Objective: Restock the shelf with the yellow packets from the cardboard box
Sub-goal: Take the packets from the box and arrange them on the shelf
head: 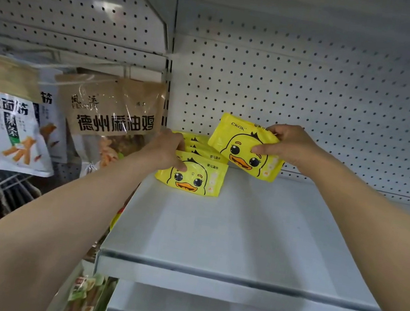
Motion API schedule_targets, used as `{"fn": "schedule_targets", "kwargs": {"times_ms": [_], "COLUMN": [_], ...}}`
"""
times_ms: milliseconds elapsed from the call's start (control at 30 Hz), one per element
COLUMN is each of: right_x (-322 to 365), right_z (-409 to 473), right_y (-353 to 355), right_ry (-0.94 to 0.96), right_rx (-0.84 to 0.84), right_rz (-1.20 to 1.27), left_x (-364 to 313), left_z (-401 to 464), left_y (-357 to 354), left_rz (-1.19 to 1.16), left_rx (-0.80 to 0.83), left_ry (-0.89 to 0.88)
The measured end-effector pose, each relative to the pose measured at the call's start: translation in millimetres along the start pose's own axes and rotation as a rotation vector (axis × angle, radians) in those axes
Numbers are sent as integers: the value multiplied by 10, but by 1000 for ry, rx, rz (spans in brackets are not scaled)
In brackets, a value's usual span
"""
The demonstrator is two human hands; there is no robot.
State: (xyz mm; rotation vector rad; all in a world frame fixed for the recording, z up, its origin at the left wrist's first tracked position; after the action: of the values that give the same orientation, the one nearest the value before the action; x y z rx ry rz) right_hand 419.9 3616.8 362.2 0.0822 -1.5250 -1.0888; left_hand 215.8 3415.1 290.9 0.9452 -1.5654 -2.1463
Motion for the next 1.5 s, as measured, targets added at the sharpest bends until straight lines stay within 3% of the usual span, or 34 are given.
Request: {"fn": "schedule_targets", "kwargs": {"times_ms": [300, 433, 567, 667, 967, 1500], "right_x": [51, 185, 353, 409, 265, 357], "right_z": [-27, -32, -36, -48, -25, -129], "right_y": [-65, -201, -489, -736, -1191, -1297], "right_ry": [30, 84, 162, 169, 150, 204], "right_rx": [56, 107, 163, 194, 213, 16], "right_rz": [-135, -230, -250, -182, -365, -787], "left_x": [116, -174, -559, -539, -222, -181], "left_z": [-91, -238, -407, -413, -376, -389], "left_y": [-10, 378, 581, 476, 123, -51], "left_rz": [-58, -341, -214, -72, -43, 60], "left_rx": [-29, -264, -142, 10, 100, -32], "left_ry": [2, -178, -338, -268, -97, -46]}}
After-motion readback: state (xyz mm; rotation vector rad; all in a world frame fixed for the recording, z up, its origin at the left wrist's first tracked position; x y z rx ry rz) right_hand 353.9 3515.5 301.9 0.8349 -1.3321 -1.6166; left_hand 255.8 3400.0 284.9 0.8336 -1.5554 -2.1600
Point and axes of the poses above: each hand's wrist, its own z-axis towards the middle knuckle, its own y-axis out of the back of the hand, x = y × z, the point moved 3 cm from there along z, towards the middle knuckle, and after that the axes turned 1 degree about -y, right-handed, at the moved point
